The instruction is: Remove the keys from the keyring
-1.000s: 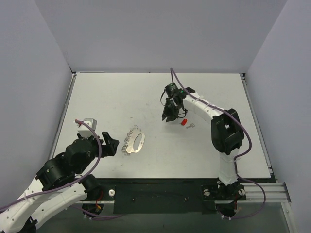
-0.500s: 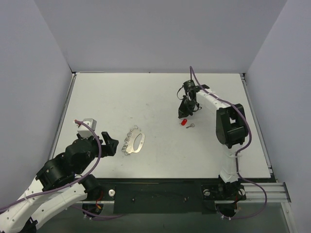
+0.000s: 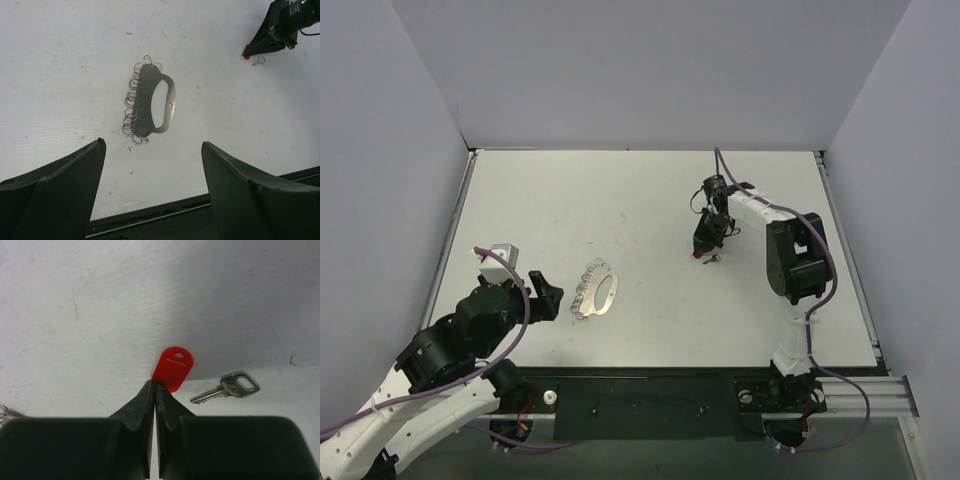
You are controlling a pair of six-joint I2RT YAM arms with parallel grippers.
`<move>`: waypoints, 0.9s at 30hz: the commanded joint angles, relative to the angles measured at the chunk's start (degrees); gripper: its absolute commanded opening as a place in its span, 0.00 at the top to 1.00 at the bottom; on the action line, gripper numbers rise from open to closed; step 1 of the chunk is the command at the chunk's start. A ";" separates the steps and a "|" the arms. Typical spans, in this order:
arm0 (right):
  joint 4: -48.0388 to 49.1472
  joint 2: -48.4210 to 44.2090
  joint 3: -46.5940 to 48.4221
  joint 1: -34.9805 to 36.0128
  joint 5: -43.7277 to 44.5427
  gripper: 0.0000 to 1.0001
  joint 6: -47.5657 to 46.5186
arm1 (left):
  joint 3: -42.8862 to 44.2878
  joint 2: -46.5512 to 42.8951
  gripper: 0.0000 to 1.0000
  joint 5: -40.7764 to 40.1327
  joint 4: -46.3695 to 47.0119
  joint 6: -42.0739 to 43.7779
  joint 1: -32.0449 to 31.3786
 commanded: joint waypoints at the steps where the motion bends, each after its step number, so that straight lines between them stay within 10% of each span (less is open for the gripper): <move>1: -1.69 -0.50 -3.75 -2.26 1.98 1.00 -1.36 | 0.26 -0.16 0.13 -0.02 1.84 0.53 0.24; 27: -7.22 -33.89 -38.73 -21.77 18.77 1.00 -1.80 | 0.17 -1.92 0.13 -0.20 1.84 0.44 0.24</move>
